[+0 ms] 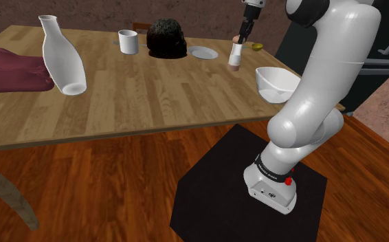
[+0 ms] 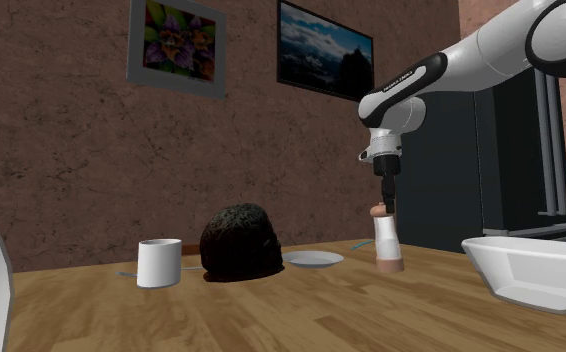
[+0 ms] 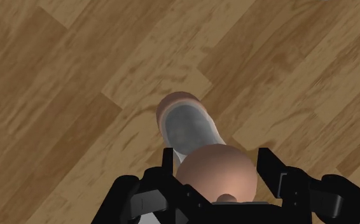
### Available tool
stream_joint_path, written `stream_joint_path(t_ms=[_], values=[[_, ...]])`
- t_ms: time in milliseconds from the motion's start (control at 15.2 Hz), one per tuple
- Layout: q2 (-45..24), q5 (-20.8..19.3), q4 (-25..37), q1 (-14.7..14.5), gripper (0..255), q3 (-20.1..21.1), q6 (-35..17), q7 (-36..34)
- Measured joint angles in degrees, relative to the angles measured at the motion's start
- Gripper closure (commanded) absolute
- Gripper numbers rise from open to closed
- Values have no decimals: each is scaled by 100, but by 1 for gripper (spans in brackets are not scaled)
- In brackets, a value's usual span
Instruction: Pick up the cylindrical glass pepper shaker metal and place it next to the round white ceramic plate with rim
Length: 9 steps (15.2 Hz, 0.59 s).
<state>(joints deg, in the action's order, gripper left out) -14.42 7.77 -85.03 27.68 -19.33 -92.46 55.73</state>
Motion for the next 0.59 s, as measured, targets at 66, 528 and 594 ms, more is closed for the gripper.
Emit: stream_joint_path(t_ms=[66, 528, 594], values=[[1, 0, -4, -1, 255, 0, -4, -1], [3, 0, -7, -2, 0, 1, -7, -2], [3, 0, -7, -2, 0, 1, -7, -2]])
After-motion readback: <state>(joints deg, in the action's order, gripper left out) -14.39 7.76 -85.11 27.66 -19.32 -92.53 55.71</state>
